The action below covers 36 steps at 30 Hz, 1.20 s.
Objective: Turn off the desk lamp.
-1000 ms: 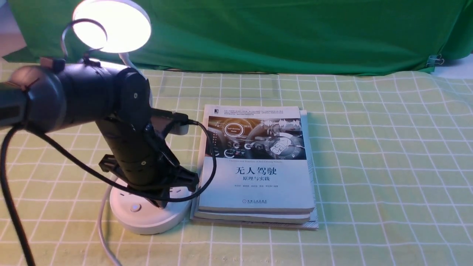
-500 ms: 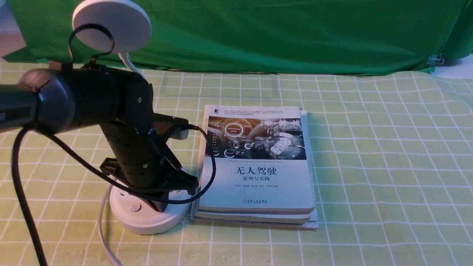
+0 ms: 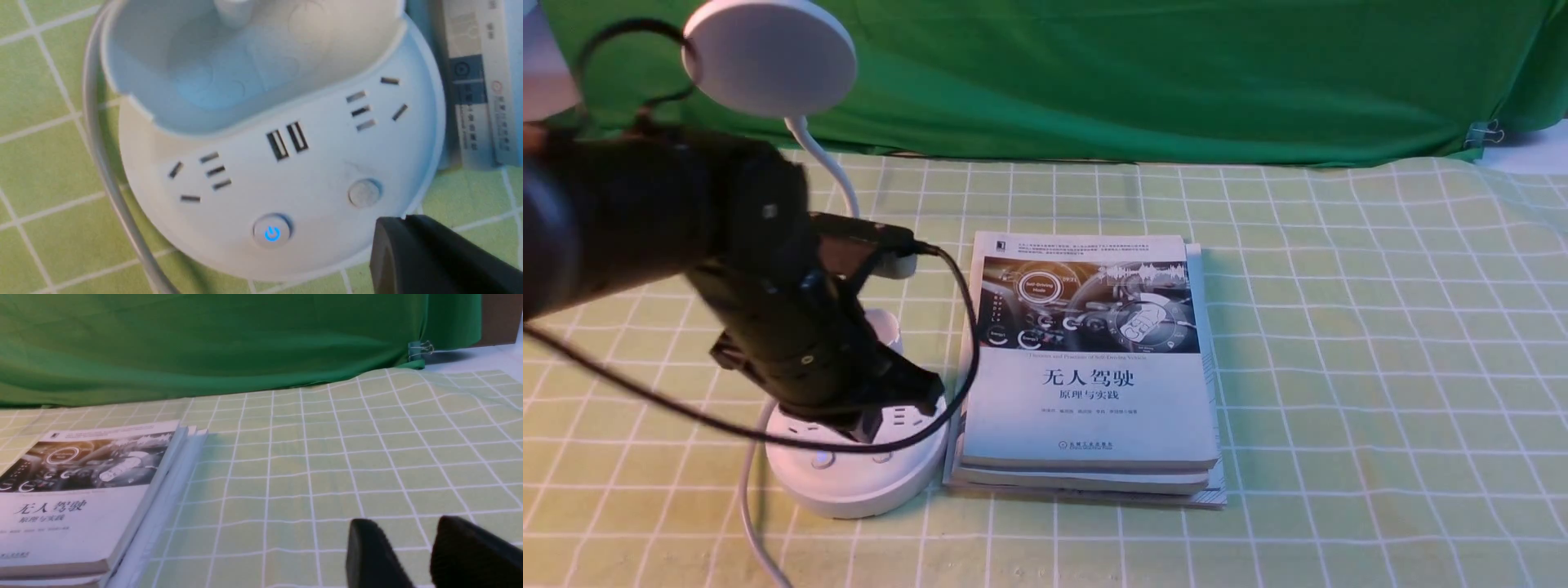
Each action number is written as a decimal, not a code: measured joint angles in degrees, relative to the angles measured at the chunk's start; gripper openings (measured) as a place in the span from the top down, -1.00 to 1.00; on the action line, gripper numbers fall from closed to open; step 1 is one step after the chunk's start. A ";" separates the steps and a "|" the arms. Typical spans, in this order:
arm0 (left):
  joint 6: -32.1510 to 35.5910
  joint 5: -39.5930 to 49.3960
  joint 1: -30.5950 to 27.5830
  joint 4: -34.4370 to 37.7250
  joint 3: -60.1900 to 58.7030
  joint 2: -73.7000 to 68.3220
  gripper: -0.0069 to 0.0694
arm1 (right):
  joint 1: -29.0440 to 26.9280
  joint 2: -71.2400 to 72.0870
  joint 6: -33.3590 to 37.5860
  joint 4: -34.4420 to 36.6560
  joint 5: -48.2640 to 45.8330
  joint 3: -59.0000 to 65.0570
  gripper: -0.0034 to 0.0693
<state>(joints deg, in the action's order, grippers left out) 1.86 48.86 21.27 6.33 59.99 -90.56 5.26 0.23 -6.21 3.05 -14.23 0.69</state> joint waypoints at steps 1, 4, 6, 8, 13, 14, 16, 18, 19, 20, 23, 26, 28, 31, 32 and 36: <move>-0.25 -1.17 0.00 0.02 -2.11 2.61 0.81 | 0.00 0.00 -0.05 0.00 0.00 0.00 0.25; -0.88 -6.13 0.00 0.28 -8.52 10.35 0.81 | 0.00 0.00 0.05 0.00 -0.06 0.00 0.25; -1.39 -11.81 0.00 0.65 -15.29 18.08 0.81 | 0.00 0.00 -0.05 0.00 -0.06 0.00 0.25; -1.45 -18.02 0.00 1.54 -20.47 23.83 0.81 | 0.00 0.00 -0.02 0.00 -0.06 0.00 0.25; -1.47 -30.77 0.00 3.04 -32.03 38.15 0.81 | 0.00 0.00 0.02 0.00 -0.06 0.00 0.25; -1.47 -32.93 0.00 3.21 -34.02 40.71 0.81 | 0.00 0.00 -0.01 0.00 -0.06 0.00 0.25; -1.47 -34.95 0.00 3.21 -36.24 45.23 0.81 | 0.00 0.00 -0.03 0.00 -0.06 0.00 0.25; -1.47 -35.99 0.00 3.21 -37.62 48.70 0.81 | 0.00 0.00 0.04 0.00 -0.06 0.00 0.25; -1.47 -35.99 0.00 3.21 -37.82 49.04 0.81 | 0.00 0.00 0.03 0.00 -0.06 0.00 0.25; -1.47 -36.21 0.00 3.21 -38.28 50.67 0.81 | 0.00 0.00 0.02 0.00 -0.06 0.00 0.25; -1.47 -36.21 0.00 0.49 -38.88 54.66 0.81 | 0.00 0.00 -0.04 0.00 -0.06 0.00 0.25; -1.47 -36.27 0.00 -0.93 -38.88 55.44 0.81 | 0.00 0.00 -0.01 0.00 -0.06 0.00 0.25; -1.47 -36.27 0.00 -2.85 -38.88 55.49 0.81 | 0.00 0.00 0.01 0.00 -0.06 0.00 0.25; -1.47 -36.27 0.00 -4.56 -38.88 55.49 0.81 | 0.00 0.00 0.01 0.00 -0.06 0.00 0.25; -1.47 -36.27 0.00 -4.69 -38.88 55.49 0.81 | 0.00 0.00 0.01 0.00 -0.06 0.00 0.25; -1.47 -36.52 0.00 -5.26 -38.88 55.49 0.81 | 0.00 0.00 0.03 0.00 -0.06 0.00 0.25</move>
<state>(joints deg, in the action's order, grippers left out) 0.40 12.34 21.27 1.07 21.11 -35.07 5.26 0.23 -6.18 3.05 -14.29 0.69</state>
